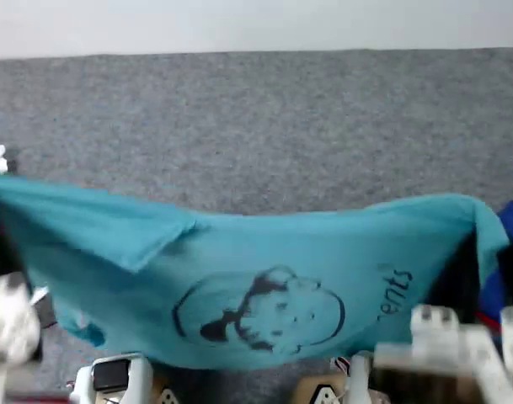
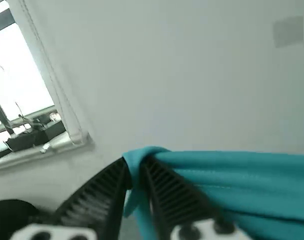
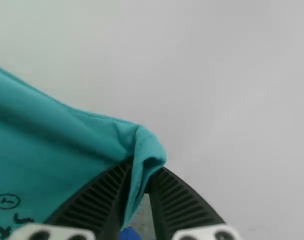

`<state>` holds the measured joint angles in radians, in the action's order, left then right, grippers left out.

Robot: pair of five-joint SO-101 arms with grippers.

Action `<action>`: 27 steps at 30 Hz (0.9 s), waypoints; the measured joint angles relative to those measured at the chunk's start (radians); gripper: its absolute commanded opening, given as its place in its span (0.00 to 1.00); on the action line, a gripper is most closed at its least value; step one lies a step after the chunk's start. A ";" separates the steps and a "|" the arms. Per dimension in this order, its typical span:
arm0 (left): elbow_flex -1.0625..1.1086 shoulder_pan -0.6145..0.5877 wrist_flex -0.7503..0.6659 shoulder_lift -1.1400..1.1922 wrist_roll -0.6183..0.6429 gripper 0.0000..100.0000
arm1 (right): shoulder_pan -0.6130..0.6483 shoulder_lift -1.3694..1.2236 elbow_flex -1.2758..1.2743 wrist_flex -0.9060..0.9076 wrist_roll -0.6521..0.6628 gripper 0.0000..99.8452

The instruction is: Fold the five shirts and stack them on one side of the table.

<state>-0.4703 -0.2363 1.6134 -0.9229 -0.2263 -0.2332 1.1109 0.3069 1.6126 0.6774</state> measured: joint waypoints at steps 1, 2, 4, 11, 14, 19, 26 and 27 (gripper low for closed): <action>0.066 0.000 -0.014 0.000 0.000 0.00 | 0.000 0.000 -0.054 -0.021 0.000 0.01; 0.135 0.000 -0.037 0.000 0.000 0.00 | 0.000 0.000 -0.109 -0.048 0.000 0.01; 0.284 0.000 -0.097 0.002 0.000 0.00 | 0.002 -0.002 -0.232 -0.110 -0.002 0.01; 0.821 0.055 -0.462 0.014 -0.003 0.00 | 0.002 -0.003 -0.684 -0.440 -0.002 0.01; 1.016 0.092 -0.643 0.018 -0.003 0.00 | 0.028 -0.020 -0.875 -0.606 -0.002 0.01; 1.155 0.110 -0.847 0.157 -0.003 0.00 | 0.089 -0.023 -1.132 -0.841 -0.002 0.01; 0.987 0.110 -0.913 0.552 -0.003 0.00 | 0.115 -0.146 -1.266 -1.092 -0.003 0.01; 0.944 0.110 -0.913 0.611 -0.003 0.00 | 0.115 -0.183 -1.266 -1.120 -0.003 0.01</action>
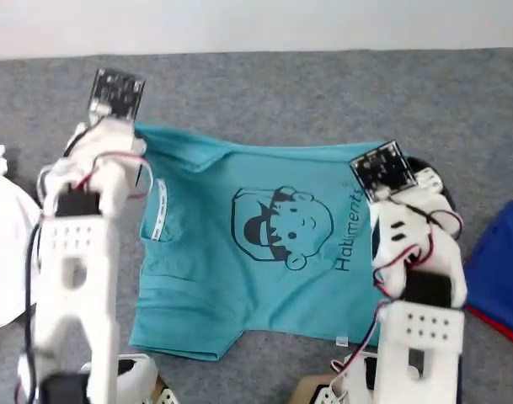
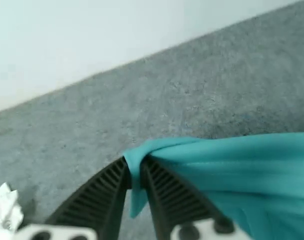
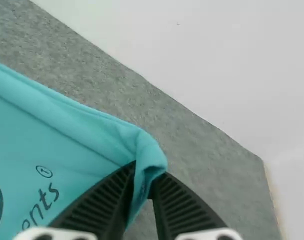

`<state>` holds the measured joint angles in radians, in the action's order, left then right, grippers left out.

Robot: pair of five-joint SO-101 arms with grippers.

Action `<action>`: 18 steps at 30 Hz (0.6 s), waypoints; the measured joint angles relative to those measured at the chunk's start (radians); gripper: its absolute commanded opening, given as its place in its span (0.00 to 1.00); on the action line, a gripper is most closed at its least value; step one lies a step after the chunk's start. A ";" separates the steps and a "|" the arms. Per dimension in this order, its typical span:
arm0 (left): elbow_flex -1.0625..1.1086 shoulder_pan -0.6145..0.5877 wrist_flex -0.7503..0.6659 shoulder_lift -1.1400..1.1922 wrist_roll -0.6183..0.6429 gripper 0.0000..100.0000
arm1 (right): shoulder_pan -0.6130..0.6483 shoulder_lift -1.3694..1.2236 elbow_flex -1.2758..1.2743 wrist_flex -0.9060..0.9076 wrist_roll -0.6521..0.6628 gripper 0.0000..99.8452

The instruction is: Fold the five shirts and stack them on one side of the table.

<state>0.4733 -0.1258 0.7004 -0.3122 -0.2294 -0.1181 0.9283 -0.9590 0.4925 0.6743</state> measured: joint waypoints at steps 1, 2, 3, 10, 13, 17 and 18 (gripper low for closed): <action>-0.043 0.002 0.000 0.057 0.000 0.00 | 0.000 -0.041 0.000 -0.028 0.000 0.01; -0.084 0.002 0.000 0.112 0.000 0.00 | 0.000 -0.084 0.005 -0.052 0.000 0.01; -0.127 0.005 0.000 0.163 0.000 0.00 | 0.000 -0.130 0.020 -0.072 0.000 0.01; -0.471 0.038 0.114 0.483 0.000 0.00 | 0.000 -0.485 0.259 -0.129 0.000 0.01; -0.646 0.049 0.169 0.618 0.000 0.00 | -0.003 -0.641 0.404 -0.129 -0.025 0.01; -0.904 0.069 0.267 0.793 0.000 0.00 | -0.012 -0.836 0.597 -0.129 -0.041 0.01; -0.971 0.072 0.296 0.839 0.000 0.00 | -0.014 -0.876 0.640 -0.129 -0.043 0.01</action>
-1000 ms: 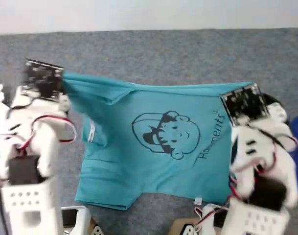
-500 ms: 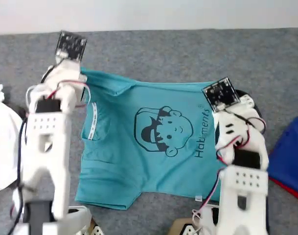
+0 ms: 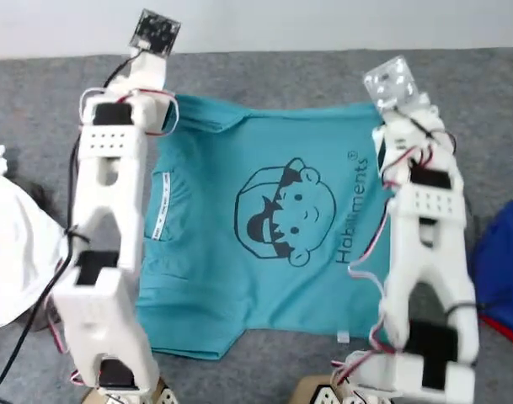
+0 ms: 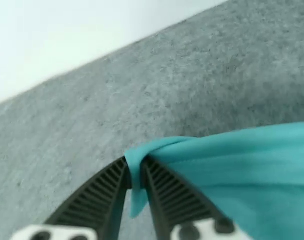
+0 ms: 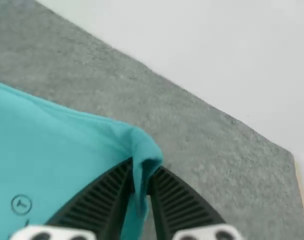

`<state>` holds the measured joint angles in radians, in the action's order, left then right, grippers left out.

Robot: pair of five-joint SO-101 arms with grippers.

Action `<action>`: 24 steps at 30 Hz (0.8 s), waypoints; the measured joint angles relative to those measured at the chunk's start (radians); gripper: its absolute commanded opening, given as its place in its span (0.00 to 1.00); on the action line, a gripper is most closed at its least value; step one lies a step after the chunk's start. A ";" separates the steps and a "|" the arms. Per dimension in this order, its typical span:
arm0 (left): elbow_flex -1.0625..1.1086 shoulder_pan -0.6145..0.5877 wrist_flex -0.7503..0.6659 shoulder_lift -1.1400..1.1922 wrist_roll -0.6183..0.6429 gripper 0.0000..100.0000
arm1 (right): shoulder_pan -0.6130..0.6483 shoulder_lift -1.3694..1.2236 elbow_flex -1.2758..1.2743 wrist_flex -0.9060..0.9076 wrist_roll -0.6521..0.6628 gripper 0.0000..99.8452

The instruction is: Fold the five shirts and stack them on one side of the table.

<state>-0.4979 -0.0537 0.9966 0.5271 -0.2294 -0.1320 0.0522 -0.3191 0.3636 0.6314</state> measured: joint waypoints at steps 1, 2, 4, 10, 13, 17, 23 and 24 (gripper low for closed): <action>-0.069 0.003 0.031 0.044 0.000 0.00 | 0.000 -0.035 0.040 0.000 0.000 0.01; -0.138 0.006 0.064 0.087 0.000 0.00 | 0.000 -0.071 0.075 0.000 -0.003 0.01; -0.276 0.009 0.130 0.172 0.000 0.00 | 0.000 -0.124 0.126 0.000 -0.003 0.01; -0.641 0.009 0.270 0.388 0.000 0.00 | -0.002 -0.230 0.239 0.000 -0.003 0.01; -0.775 0.011 0.321 0.451 0.000 0.00 | -0.011 -0.262 0.267 0.000 -0.003 0.01; -0.868 0.025 0.448 0.468 0.000 0.00 | -0.015 -0.264 0.285 0.064 -0.003 0.01; -0.913 0.048 0.701 0.470 -0.025 0.00 | -0.018 -0.250 0.285 0.255 -0.003 0.01; -0.913 0.051 0.720 0.470 -0.028 0.00 | -0.020 -0.242 0.285 0.296 -0.003 0.01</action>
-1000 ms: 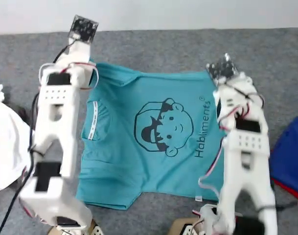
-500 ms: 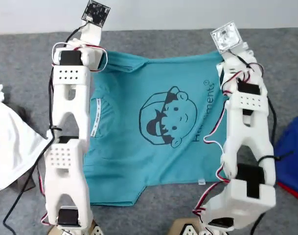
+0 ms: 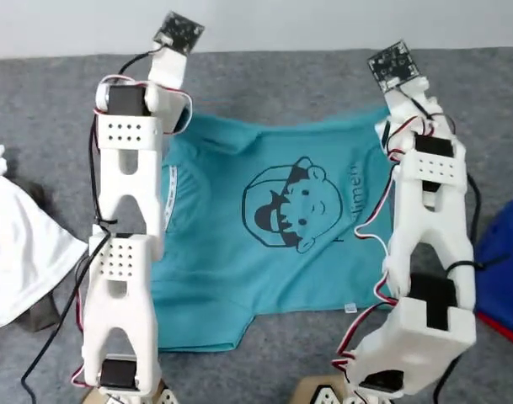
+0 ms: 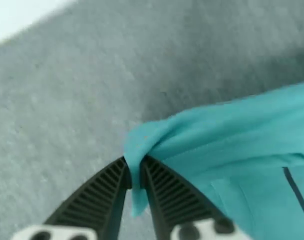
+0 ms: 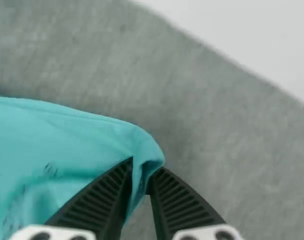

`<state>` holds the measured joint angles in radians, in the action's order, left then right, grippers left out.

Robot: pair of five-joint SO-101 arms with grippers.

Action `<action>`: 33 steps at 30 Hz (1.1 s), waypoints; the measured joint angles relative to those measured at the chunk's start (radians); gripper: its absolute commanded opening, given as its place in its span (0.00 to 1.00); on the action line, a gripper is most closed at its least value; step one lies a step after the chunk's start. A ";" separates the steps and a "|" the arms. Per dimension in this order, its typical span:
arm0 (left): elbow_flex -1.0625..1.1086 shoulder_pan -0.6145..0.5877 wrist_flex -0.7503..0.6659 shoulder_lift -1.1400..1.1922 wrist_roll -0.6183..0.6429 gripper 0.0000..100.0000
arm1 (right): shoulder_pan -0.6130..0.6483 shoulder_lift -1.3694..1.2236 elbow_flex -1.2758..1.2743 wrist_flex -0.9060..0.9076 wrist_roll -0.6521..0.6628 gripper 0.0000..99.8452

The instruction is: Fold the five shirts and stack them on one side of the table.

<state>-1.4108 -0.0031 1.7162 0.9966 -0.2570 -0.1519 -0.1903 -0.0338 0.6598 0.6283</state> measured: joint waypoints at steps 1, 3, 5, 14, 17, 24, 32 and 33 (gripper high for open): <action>0.000 0.002 0.006 0.000 -0.002 0.00 | 0.000 0.009 0.000 0.041 0.000 0.01; 0.012 0.002 0.009 -0.002 -0.005 0.00 | 0.000 0.025 0.000 0.124 0.000 0.01; 0.058 0.006 0.009 -0.021 -0.008 0.00 | 0.000 0.035 0.000 0.199 0.018 0.01; 0.488 0.066 0.011 -0.275 -0.048 0.00 | -0.006 0.094 0.000 0.425 0.101 0.01; 0.614 0.068 0.011 -0.358 -0.052 0.00 | -0.006 0.129 0.000 0.431 0.114 0.01; 0.674 0.054 0.011 -0.430 -0.054 0.00 | -0.018 0.187 0.000 0.293 0.158 0.01; 0.674 0.031 0.011 -0.430 -0.052 0.00 | -0.018 0.222 0.000 0.064 0.321 0.01; 0.674 0.031 0.011 -0.430 -0.052 0.00 | -0.018 0.219 0.000 0.052 0.338 0.01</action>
<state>-0.7373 0.0276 1.7269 0.5669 -0.3092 -0.1703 0.0292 -0.0338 0.7119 0.9659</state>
